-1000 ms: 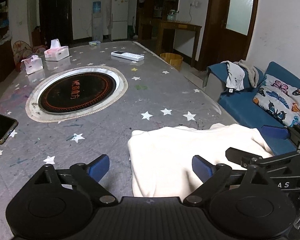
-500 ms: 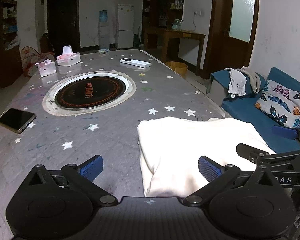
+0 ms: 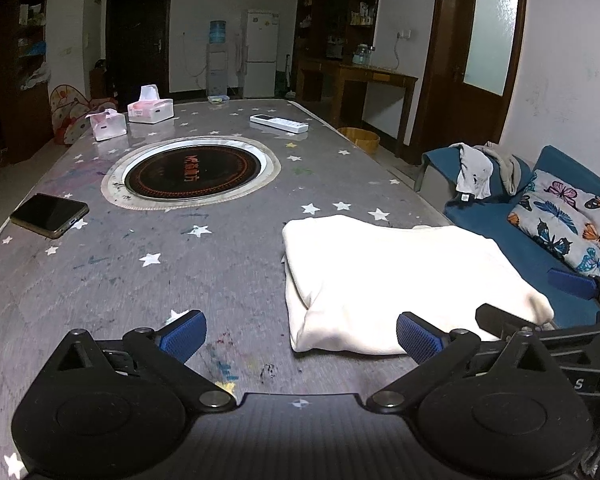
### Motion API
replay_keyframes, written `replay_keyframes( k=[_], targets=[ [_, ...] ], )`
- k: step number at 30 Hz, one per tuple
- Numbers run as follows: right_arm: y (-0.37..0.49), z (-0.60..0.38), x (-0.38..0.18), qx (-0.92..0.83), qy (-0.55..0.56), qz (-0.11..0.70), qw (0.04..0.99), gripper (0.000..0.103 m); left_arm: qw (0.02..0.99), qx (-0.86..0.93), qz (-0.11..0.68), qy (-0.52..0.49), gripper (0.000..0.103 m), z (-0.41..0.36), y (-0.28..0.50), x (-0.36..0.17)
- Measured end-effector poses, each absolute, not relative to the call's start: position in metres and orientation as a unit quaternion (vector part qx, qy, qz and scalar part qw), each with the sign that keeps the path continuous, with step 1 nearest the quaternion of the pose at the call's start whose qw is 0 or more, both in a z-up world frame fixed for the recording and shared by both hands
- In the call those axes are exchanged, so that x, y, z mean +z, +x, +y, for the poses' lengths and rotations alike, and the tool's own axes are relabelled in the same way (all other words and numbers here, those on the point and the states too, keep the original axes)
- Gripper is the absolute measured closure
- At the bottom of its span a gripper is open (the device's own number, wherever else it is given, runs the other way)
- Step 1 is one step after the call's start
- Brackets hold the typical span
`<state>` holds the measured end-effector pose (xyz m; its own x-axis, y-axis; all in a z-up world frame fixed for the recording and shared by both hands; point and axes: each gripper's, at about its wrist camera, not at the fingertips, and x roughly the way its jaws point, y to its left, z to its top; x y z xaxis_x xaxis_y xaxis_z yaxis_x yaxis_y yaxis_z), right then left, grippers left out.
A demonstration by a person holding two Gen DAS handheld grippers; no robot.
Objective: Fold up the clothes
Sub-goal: 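Withdraw both open grippers from the folded shirt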
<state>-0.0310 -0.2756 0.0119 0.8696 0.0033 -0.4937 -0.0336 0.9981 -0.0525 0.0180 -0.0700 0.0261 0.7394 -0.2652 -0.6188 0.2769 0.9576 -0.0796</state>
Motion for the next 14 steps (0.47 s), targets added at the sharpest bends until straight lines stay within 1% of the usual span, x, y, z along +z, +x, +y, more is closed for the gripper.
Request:
replay_keyframes(
  k=[14],
  targets=[
    [-0.054, -0.268, 0.014, 0.021, -0.032, 0.248, 0.968, 0.0, 0.931, -0.158, 0.329, 0.015, 0.0, -0.075, 0.002, 0.027]
  ],
)
